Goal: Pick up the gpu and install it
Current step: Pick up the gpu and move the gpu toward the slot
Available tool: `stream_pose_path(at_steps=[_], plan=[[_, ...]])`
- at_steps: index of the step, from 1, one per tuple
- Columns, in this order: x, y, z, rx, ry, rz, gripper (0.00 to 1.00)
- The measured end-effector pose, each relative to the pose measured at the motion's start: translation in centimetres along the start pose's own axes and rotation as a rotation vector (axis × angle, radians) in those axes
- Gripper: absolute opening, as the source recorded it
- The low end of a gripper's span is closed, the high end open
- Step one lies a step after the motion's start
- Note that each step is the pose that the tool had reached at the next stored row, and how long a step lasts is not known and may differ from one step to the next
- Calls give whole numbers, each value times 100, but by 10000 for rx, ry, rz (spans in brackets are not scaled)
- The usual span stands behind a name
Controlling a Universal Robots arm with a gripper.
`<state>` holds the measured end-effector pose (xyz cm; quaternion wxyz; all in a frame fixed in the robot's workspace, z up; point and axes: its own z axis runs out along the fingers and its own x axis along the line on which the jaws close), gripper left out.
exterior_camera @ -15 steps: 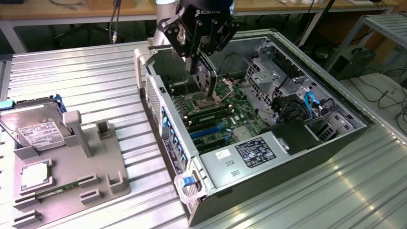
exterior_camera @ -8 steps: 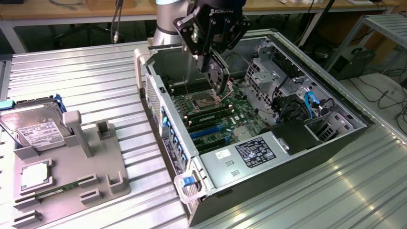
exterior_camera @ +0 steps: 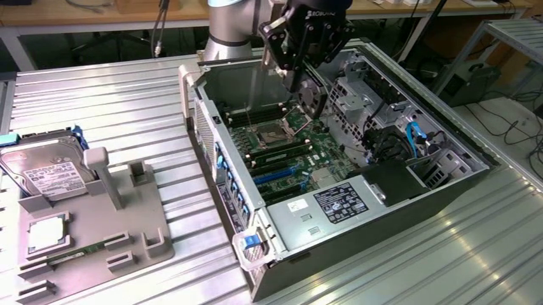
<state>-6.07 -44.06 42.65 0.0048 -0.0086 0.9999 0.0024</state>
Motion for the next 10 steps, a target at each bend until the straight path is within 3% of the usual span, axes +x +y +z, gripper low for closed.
stream_pose_path(at_steps=[10], plan=[[-396,-4,7,0,0,-1,28]])
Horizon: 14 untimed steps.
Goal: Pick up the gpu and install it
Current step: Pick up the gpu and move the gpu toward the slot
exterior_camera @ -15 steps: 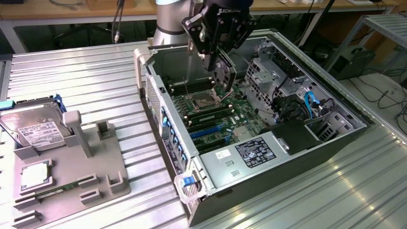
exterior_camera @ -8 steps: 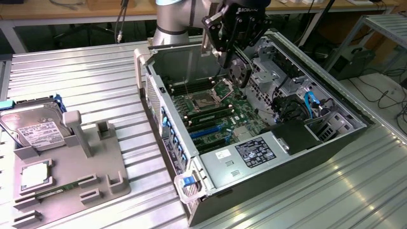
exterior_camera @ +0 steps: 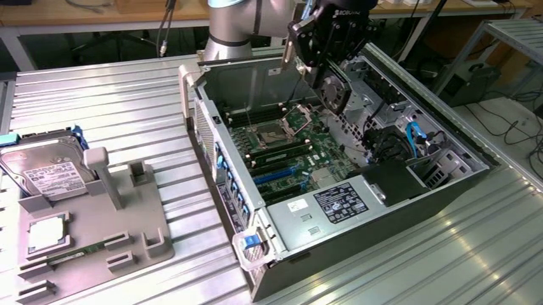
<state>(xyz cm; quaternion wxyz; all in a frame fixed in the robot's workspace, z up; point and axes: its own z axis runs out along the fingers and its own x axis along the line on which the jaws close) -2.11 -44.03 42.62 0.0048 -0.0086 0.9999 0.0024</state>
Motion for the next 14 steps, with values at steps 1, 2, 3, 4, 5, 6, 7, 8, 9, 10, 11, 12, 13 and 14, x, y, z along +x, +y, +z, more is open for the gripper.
stream_pose_path(at_steps=[1,2,3,4,5,6,7,8,9,10,11,12,13,14], plan=[[-40,-1,1,0,0,1,28],[-78,-2,2,-1,0,0,28],[-117,-2,3,-1,0,-1,28],[-159,-3,3,1,0,1,28],[-194,-3,3,1,0,1,28],[-234,-4,4,0,0,-1,28],[-284,-4,5,0,0,0,28],[-320,-3,6,0,0,1,28],[-336,-2,6,1,0,0,28],[-339,-2,6,0,0,0,28],[-339,-2,6,1,0,0,28],[-339,-2,6,1,0,0,28],[-339,-2,6,0,0,0,28],[-339,-2,6,0,0,0,28]])
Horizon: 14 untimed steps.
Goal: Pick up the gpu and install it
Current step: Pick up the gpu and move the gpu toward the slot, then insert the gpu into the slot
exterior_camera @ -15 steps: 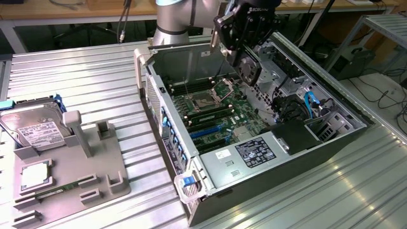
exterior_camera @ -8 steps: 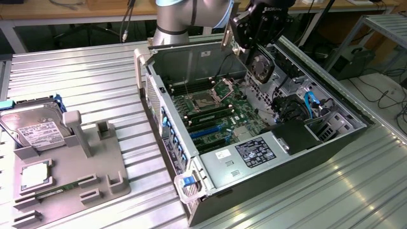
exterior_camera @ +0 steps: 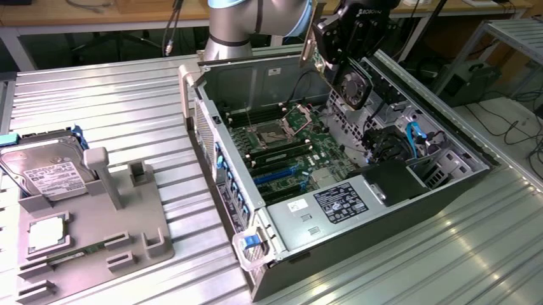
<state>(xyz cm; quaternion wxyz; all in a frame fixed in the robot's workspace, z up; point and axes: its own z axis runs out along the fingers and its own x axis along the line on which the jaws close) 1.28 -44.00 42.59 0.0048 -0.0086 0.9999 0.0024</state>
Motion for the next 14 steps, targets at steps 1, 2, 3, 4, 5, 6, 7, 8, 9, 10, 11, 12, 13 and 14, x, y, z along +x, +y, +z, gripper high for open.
stream_pose_path(at_steps=[1,2,3,4,5,6,7,8,9,10,11,12,13,14], plan=[[0,0,0,0,0,0,28],[0,0,0,0,0,0,28],[0,0,0,0,0,0,28],[0,0,0,0,0,0,28],[0,0,0,-1,0,0,28],[0,0,0,-1,0,0,28],[0,0,0,-1,0,0,28],[0,0,0,0,0,0,28],[0,0,0,0,0,0,28],[0,0,0,0,0,0,28],[0,0,0,0,0,-10,28],[0,0,0,0,0,-26,28],[0,0,0,0,0,-57,28],[0,0,0,-1,0,-104,28]])
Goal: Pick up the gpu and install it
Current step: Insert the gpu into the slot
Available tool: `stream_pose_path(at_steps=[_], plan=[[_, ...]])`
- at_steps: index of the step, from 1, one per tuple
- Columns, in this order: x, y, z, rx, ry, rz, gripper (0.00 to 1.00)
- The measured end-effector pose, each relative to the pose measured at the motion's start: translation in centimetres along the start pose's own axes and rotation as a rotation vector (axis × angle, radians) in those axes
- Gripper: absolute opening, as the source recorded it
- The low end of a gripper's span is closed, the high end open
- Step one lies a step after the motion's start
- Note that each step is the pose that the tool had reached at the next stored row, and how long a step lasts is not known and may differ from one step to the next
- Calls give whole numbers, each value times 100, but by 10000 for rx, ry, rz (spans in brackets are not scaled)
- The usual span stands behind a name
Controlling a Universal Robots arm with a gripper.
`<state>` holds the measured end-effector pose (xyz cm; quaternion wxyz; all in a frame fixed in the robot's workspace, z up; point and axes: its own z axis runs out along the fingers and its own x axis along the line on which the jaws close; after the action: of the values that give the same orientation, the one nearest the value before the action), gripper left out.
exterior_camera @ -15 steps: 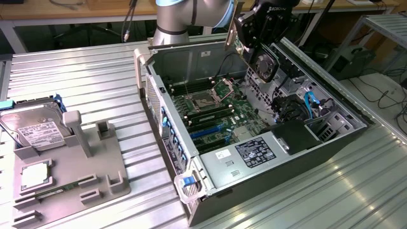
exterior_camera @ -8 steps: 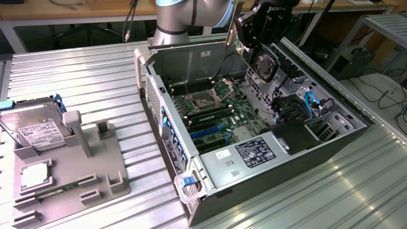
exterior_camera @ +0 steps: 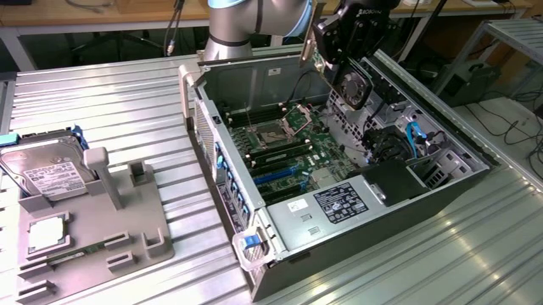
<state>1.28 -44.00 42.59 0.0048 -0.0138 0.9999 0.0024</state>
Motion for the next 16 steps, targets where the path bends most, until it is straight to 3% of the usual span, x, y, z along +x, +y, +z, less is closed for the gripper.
stream_pose_path(at_steps=[4,8,11,16], plan=[[0,0,0,-3,2,-306,28],[0,0,0,-8,4,-787,28],[0,-1,0,-14,7,-1442,28],[0,-4,0,-18,9,-1873,28]])
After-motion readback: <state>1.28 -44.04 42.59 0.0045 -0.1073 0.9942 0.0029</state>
